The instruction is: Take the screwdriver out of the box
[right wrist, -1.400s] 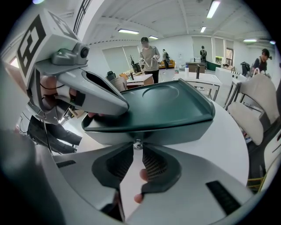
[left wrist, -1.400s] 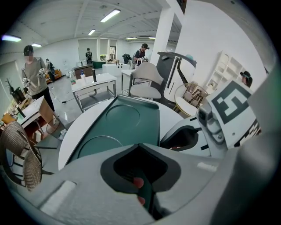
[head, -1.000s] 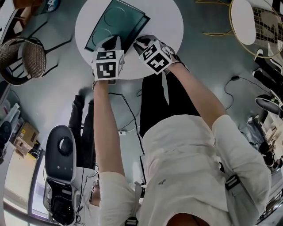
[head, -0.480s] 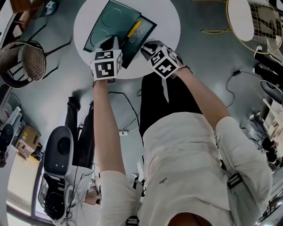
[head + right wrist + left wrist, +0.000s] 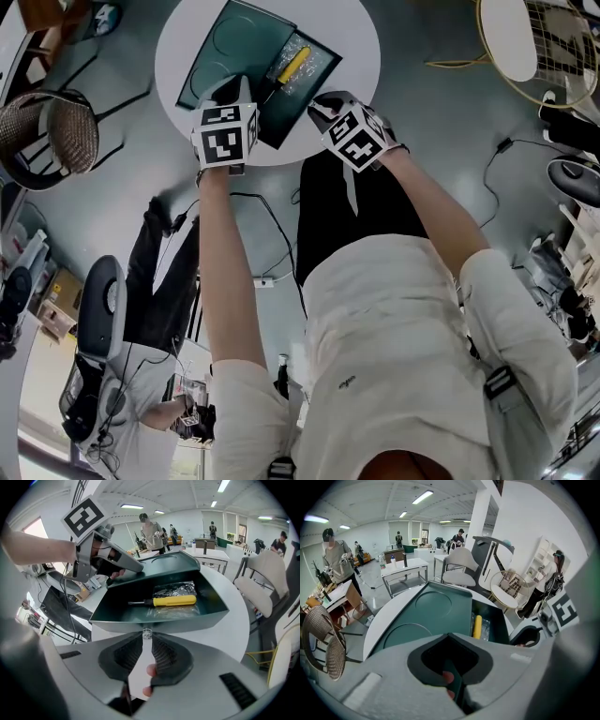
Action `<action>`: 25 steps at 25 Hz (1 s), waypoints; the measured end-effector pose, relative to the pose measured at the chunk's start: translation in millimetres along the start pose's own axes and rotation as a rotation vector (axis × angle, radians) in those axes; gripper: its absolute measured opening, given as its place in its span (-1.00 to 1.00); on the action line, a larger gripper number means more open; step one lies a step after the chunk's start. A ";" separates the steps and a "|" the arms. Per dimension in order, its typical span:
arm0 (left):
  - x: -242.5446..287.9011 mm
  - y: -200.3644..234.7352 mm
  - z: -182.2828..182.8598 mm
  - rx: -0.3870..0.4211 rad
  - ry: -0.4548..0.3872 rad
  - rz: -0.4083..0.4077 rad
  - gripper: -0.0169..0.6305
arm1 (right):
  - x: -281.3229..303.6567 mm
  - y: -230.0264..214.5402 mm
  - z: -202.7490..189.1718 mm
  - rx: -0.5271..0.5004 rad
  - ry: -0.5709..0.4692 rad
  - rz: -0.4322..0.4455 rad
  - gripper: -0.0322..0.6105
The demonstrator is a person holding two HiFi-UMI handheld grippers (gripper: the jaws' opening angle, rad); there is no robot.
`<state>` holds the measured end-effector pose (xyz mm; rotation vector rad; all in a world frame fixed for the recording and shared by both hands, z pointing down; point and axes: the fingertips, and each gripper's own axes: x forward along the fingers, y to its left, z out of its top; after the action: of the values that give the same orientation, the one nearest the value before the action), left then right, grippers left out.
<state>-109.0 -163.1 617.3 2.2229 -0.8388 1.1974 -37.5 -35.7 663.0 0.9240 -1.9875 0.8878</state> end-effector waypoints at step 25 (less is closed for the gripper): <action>-0.5 0.1 0.0 -0.027 -0.001 0.007 -0.91 | -35.5 -14.7 -25.9 0.042 -0.005 0.022 -0.79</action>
<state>-109.3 -163.0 616.9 2.2016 -0.8585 1.1811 -0.5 -11.2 649.3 0.9301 -1.9935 0.9431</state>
